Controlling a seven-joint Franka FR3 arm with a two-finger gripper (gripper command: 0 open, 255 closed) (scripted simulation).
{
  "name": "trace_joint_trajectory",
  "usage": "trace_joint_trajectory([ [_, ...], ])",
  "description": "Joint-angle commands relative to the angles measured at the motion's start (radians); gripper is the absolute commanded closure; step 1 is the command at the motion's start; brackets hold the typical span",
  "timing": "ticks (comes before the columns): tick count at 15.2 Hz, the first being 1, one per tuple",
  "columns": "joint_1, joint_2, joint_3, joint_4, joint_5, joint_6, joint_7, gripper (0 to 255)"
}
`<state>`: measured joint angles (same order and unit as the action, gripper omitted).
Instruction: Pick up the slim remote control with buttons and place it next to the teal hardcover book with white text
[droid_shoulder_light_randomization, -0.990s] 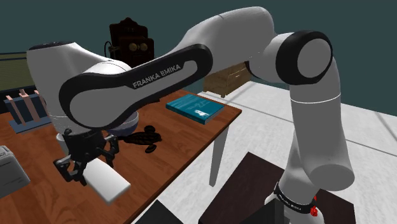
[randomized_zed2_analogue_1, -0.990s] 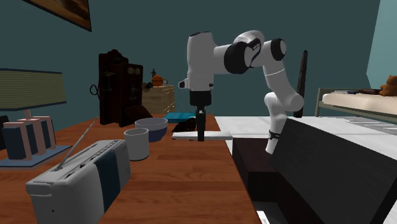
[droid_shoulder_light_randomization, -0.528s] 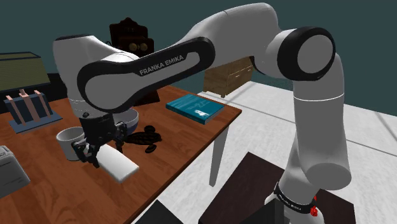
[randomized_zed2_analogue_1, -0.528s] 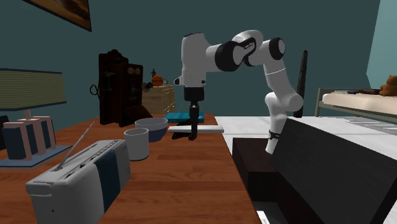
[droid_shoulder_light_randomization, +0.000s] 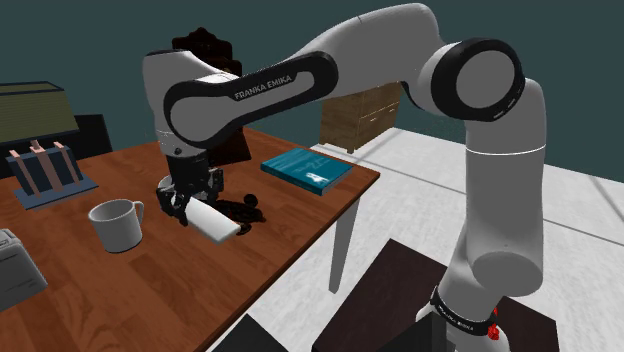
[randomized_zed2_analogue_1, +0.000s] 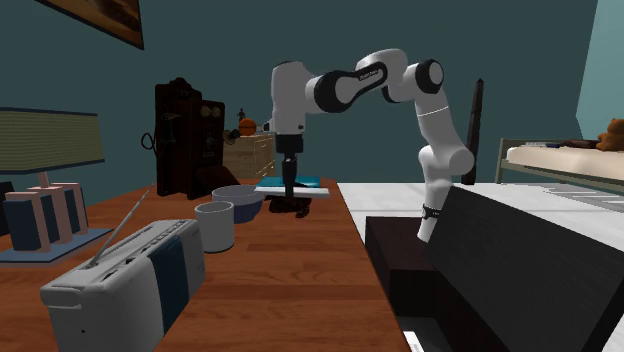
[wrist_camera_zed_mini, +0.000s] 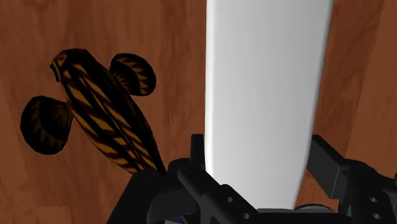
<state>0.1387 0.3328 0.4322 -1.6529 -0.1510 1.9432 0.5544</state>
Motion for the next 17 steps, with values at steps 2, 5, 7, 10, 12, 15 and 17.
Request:
trace_joint_trajectory([
  [2,-0.047,-0.002,-0.021,-0.003,0.007,0.003,-0.069,255],
  [5,-0.088,0.006,-0.041,0.013,0.009,-0.002,-0.132,255],
  [7,-0.114,0.017,-0.054,0.03,0.01,-0.007,-0.173,255],
  [10,-0.151,0.039,-0.074,0.066,0.009,-0.018,-0.233,255],
  [12,-0.174,0.059,-0.088,0.096,0.007,-0.029,-0.273,255],
  [15,-0.207,0.096,-0.107,0.154,0.004,-0.048,-0.33,255],
  [17,-0.231,0.131,-0.121,0.209,0.0,-0.067,-0.373,255],
])
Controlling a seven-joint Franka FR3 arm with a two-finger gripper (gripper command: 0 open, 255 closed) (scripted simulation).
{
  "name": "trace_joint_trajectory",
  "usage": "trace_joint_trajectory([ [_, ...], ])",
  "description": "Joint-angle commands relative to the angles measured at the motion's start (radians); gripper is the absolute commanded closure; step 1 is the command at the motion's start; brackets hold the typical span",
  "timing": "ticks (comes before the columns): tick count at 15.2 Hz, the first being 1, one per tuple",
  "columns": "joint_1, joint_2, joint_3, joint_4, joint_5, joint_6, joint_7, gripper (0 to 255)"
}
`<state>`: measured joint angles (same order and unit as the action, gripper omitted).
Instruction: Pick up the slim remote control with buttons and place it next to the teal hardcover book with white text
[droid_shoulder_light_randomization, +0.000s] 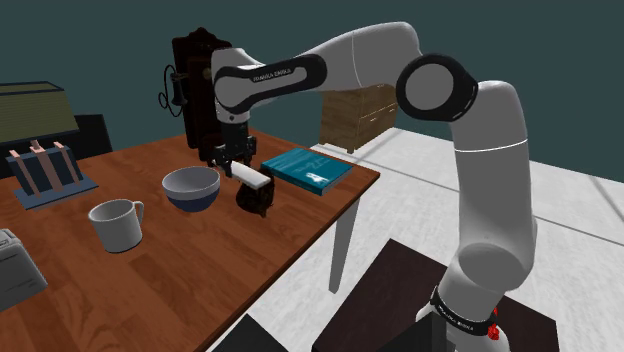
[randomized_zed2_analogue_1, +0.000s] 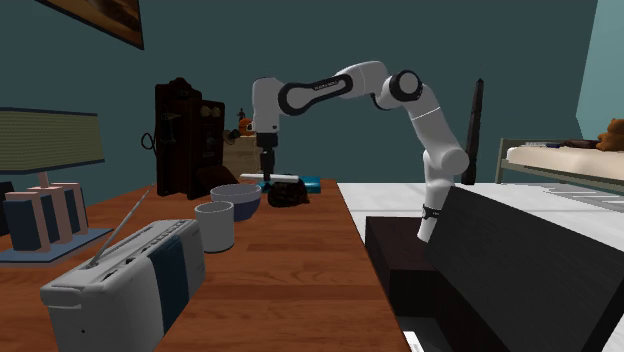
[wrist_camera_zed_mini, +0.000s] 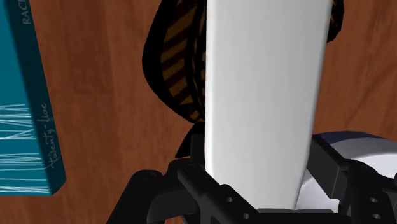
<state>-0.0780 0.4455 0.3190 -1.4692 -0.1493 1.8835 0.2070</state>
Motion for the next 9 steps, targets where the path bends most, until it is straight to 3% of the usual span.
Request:
trace_joint_trajectory([
  [1,-0.015,0.02,-0.009,0.015,-0.003,0.005,-0.024,255],
  [9,-0.016,0.047,-0.014,-0.054,-0.014,0.099,-0.016,255],
])
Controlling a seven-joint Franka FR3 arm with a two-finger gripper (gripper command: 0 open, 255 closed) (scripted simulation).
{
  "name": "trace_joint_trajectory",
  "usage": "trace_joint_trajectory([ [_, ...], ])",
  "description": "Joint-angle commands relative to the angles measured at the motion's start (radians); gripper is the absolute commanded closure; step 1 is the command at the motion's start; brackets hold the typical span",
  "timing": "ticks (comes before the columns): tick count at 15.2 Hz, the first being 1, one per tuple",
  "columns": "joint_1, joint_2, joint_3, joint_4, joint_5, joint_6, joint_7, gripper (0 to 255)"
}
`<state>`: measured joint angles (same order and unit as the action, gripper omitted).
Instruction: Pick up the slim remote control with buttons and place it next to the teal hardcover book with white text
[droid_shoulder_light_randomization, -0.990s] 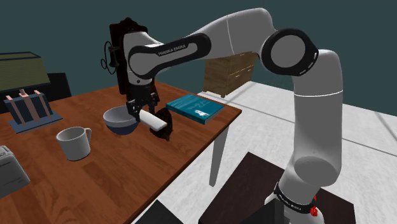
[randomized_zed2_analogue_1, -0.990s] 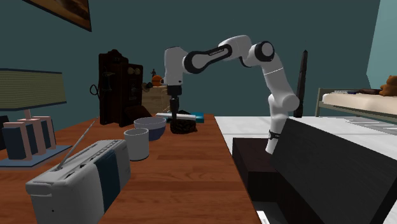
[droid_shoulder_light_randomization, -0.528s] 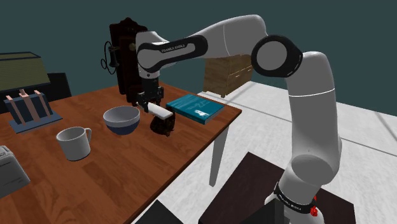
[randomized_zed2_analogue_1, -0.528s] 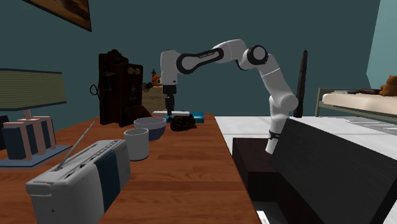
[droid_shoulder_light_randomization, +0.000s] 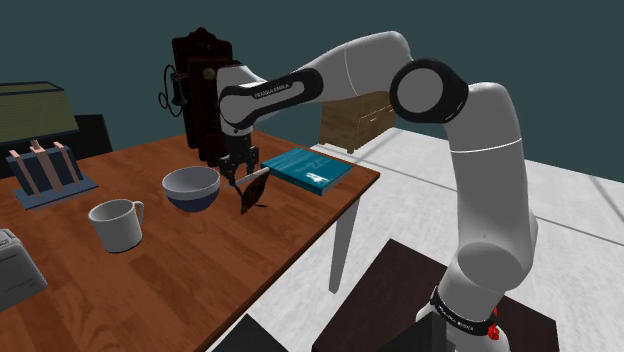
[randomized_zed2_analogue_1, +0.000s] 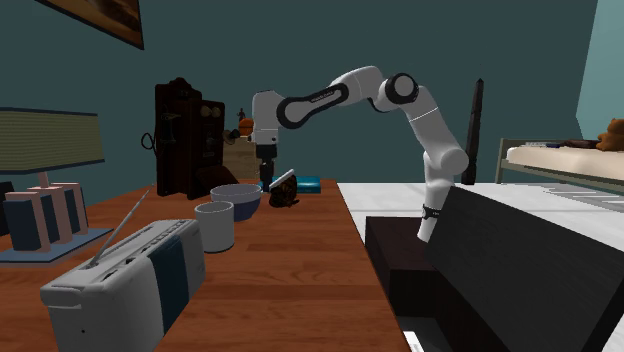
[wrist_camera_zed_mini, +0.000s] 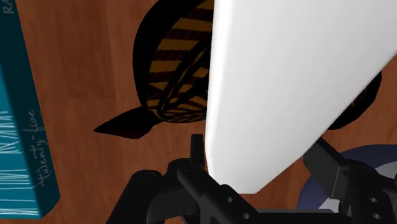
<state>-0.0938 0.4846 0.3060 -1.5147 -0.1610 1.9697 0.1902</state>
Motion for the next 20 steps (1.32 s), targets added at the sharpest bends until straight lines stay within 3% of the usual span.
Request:
trace_joint_trajectory([
  [1,0.0,0.012,-0.002,-0.016,-0.003,0.024,0.002,255],
  [8,0.002,0.048,-0.009,-0.061,-0.017,0.103,0.011,255],
  [16,0.002,0.048,-0.009,-0.061,-0.017,0.103,0.011,255],
  [17,0.002,0.041,-0.007,-0.062,-0.015,0.097,0.012,0],
  [20,0.003,0.04,-0.007,-0.067,-0.015,0.101,0.013,0],
])
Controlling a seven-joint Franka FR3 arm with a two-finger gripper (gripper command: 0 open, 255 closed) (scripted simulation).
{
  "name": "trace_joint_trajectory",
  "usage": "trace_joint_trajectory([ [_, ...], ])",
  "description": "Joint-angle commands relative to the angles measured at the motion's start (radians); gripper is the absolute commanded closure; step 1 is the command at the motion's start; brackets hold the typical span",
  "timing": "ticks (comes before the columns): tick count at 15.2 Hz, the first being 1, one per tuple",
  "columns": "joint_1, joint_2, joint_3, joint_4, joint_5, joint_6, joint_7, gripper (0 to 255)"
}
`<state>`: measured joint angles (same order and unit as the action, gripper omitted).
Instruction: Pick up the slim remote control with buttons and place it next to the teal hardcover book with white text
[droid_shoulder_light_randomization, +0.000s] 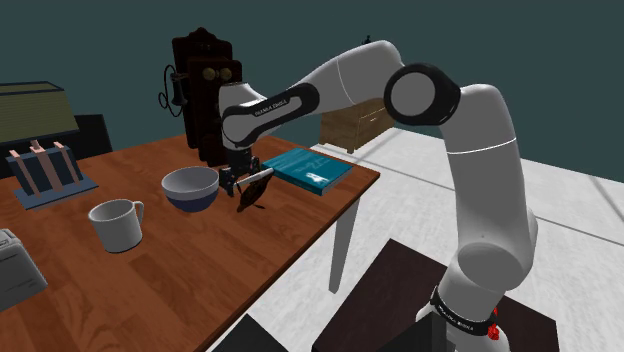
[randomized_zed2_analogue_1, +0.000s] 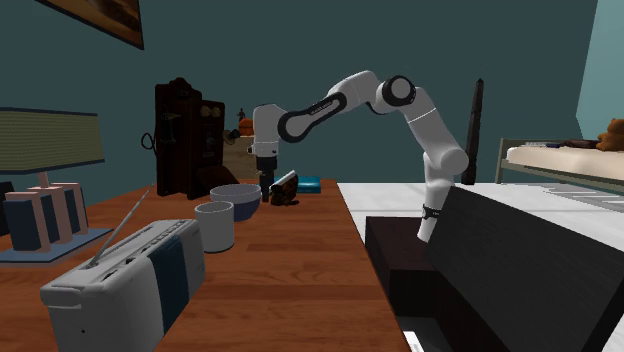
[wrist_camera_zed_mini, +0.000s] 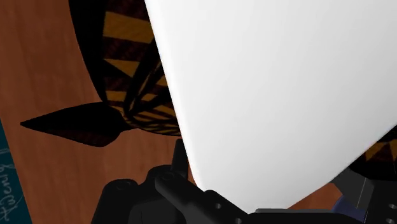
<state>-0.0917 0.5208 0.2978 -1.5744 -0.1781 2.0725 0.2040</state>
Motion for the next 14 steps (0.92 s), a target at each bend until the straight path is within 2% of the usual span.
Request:
trace_joint_trajectory([
  [1,0.003,0.007,0.001,-0.003,0.001,-0.002,0.001,0],
  [2,0.0,0.011,-0.001,-0.001,0.0,0.0,-0.003,0],
  [6,-0.002,-0.032,0.009,0.063,0.016,-0.105,-0.014,0],
  [14,-0.002,-0.032,0.009,0.063,0.016,-0.105,-0.014,0],
])
